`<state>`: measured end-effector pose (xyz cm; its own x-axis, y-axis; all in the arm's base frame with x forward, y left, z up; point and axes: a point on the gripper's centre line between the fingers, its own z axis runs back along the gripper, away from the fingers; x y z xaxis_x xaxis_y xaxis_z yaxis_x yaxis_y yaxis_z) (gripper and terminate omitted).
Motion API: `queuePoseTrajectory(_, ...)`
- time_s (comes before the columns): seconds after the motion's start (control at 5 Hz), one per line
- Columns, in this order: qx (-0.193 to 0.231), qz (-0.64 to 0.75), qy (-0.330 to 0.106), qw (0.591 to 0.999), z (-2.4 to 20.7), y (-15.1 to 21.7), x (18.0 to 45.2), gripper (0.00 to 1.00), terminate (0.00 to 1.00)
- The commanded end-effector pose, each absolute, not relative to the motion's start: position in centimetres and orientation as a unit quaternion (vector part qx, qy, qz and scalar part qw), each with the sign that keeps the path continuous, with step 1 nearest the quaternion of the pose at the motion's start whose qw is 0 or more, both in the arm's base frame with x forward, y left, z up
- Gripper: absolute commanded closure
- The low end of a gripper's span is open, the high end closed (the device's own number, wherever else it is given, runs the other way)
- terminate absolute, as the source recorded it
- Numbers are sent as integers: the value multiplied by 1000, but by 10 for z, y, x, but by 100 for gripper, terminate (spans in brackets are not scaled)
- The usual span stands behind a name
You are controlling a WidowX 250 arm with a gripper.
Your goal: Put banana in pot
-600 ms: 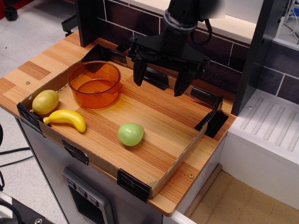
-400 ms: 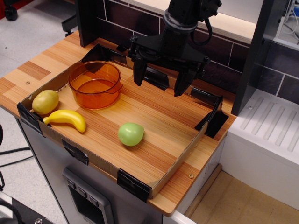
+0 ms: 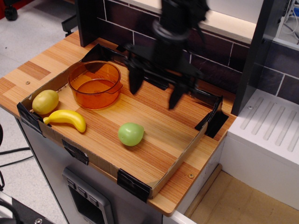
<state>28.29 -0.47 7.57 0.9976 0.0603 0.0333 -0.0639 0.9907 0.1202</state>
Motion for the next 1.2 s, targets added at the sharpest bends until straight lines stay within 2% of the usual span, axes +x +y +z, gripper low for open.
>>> queuePoseTrajectory(0.0,28,-199,-30,979,93,16,256,0,0)
queuePoseTrajectory(0.2,23,-303,-12,953,92,37,251,0,0)
queuePoseTrajectory(0.4,12,-345,13,938,87,55,246,0,0)
queuePoseTrajectory(1.0,53,-291,5,955,69,96,236,0,0)
